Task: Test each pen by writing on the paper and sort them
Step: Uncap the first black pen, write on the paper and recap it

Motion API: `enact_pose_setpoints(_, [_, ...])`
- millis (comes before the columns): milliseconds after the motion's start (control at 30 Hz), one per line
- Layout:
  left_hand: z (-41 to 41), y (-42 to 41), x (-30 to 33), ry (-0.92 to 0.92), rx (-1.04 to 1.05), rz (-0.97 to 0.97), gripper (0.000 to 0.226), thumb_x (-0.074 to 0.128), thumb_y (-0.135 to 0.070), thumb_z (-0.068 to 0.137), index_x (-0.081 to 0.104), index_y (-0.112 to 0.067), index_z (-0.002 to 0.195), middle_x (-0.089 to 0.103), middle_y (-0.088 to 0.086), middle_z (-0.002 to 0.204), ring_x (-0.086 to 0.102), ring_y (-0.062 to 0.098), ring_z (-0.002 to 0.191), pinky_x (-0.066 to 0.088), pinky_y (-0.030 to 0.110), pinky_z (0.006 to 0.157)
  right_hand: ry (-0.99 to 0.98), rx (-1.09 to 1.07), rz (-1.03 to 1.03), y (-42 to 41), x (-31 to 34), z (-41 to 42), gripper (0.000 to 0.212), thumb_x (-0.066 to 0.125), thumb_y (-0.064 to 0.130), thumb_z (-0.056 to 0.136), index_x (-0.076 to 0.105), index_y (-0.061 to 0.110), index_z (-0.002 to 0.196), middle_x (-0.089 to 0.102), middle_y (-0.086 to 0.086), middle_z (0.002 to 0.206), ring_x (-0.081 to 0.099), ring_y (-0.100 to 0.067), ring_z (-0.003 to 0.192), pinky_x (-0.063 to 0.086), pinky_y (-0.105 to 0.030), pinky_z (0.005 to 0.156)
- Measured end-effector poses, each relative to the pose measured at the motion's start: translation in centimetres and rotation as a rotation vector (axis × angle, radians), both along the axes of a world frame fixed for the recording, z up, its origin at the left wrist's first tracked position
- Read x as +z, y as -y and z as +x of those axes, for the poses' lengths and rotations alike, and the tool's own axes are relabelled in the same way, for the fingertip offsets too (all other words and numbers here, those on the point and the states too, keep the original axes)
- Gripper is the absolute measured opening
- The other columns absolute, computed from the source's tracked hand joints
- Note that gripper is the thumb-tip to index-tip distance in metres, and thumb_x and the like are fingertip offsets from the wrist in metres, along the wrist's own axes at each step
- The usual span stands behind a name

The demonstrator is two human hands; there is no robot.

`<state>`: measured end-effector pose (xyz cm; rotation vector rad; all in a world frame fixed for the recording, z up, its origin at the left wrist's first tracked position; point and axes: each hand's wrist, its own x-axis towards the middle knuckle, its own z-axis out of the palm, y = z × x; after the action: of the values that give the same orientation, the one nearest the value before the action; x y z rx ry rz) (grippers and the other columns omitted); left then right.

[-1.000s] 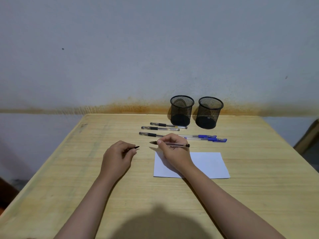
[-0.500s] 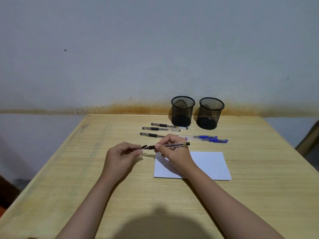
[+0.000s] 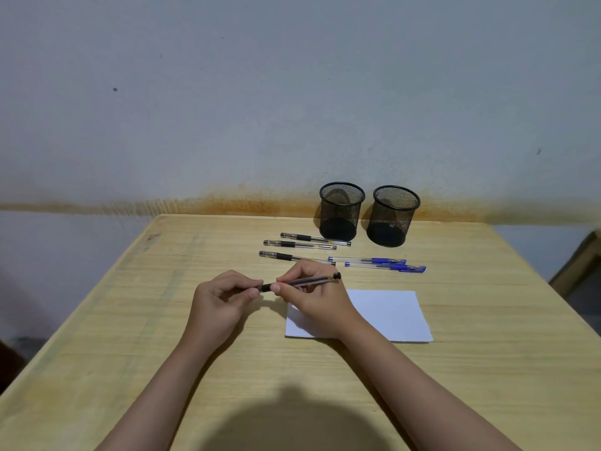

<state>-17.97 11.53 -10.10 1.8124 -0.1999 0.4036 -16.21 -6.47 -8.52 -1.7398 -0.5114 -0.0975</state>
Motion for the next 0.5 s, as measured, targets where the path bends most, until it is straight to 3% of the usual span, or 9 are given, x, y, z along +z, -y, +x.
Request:
enact_pose_setpoints(100, [-0.1,0.1,0.4,-0.01,-0.021,-0.036,0.027,0.068,0.01,0.074,0.075,-0.016,0.078,0.069,0.006,0.082,0.065,0.021,0.082,0.051,0.027,0.076,0.007,0.037,-0.051,0.5,0.8,0.0,0.011,0.077,0.011,0.078,0.071,0.003,0.084,0.068,0.002,0.075,0.063,-0.004,0.071,0.05,-0.016,0.066])
enact_pose_setpoints(200, [-0.2,0.1,1.1,-0.011,-0.038,-0.071,0.027,0.067,0.012,0.073,0.075,-0.014,0.077,0.069,0.006,0.084,0.065,0.023,0.086,0.051,0.033,0.08,-0.051,0.21,-0.095,2.0,2.1,0.1,0.016,0.074,0.002,0.079,0.071,0.001,0.095,0.072,-0.01,0.088,0.069,-0.017,0.084,0.056,-0.028,0.08])
enact_pose_setpoints(267, [-0.3,0.2,1.7,-0.005,-0.057,-0.074,0.032,0.069,0.013,0.071,0.075,-0.018,0.077,0.069,0.005,0.085,0.065,0.022,0.088,0.051,0.032,0.082,-0.152,0.301,-0.166,3.4,3.1,0.2,0.023,0.063,-0.008,0.084,0.071,0.001,0.105,0.073,-0.012,0.097,0.07,-0.018,0.092,0.055,-0.028,0.086])
enact_pose_setpoints(333, [-0.6,0.6,2.3,0.019,-0.096,-0.027,0.036,0.071,0.012,0.069,0.076,-0.023,0.077,0.069,0.004,0.085,0.065,0.02,0.087,0.049,0.027,0.082,-0.246,0.336,-0.208,4.7,4.2,-0.1,0.025,0.058,-0.008,0.088,0.069,0.001,0.108,0.073,-0.013,0.098,0.069,-0.016,0.09,0.055,-0.025,0.083])
enact_pose_setpoints(433, [-1.5,2.3,3.1,0.047,-0.136,0.042,0.036,0.072,0.009,0.07,0.075,-0.026,0.075,0.069,0.003,0.083,0.065,0.016,0.084,0.048,0.021,0.078,-0.29,0.247,-0.238,5.9,5.2,-1.5,0.017,0.07,0.002,0.082,0.072,0.002,0.099,0.074,-0.016,0.088,0.071,-0.016,0.076,0.056,-0.023,0.073])
enact_pose_setpoints(500, [-2.1,3.9,3.4,0.041,-0.137,0.087,0.033,0.074,0.005,0.071,0.074,-0.027,0.076,0.069,0.001,0.082,0.065,0.013,0.084,0.048,0.021,0.077,-0.266,0.109,-0.337,6.7,5.5,-2.5,0.016,0.076,0.004,0.076,0.072,0.008,0.091,0.076,-0.013,0.083,0.073,-0.019,0.075,0.059,-0.03,0.076])
